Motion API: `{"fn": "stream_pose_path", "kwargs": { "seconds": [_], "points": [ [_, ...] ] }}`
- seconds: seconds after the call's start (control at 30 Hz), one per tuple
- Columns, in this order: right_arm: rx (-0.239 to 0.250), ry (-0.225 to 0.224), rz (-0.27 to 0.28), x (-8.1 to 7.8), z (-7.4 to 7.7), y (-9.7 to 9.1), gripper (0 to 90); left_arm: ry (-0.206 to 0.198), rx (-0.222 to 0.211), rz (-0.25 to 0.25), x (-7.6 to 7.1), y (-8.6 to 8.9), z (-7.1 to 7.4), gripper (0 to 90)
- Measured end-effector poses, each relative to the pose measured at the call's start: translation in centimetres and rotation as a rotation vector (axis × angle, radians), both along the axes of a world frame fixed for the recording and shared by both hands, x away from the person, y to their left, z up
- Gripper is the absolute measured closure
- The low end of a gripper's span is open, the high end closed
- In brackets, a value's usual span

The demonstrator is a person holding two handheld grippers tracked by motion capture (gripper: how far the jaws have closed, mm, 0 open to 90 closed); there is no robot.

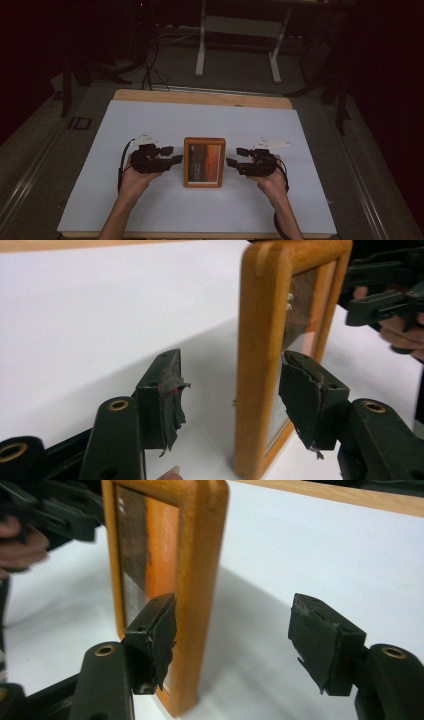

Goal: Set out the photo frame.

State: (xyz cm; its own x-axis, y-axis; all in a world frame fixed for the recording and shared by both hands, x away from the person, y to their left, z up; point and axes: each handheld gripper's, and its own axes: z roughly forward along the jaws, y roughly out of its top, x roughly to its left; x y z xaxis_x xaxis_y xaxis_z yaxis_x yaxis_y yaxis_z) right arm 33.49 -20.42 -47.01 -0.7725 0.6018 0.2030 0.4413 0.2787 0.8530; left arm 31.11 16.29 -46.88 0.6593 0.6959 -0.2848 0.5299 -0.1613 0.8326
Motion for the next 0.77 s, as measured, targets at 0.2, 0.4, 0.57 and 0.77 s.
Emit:
{"fn": "stream_pose_path", "kwargs": {
  "seconds": [0.2,0.4,0.57,0.77],
  "points": [
    [-0.064,-0.014,-0.032,-0.2,0.4,-0.9,34.2,-0.004,0.023,0.029,-0.3,0.9,0.1,42.9],
    [-0.190,-0.037,-0.082,-0.2,-0.1,-1.3,34.2,0.005,0.050,0.035,-0.3,1.4,-0.4,42.9],
    [-0.203,-0.015,-0.102,0.2,-0.8,-2.0,34.1,0.008,0.144,0.072,-0.3,1.5,-1.3,42.9],
    [-0.231,0.008,-0.150,0.8,-1.7,-2.9,33.9,0.014,0.203,0.169,-0.2,2.4,-2.3,43.9]
  ]
}}
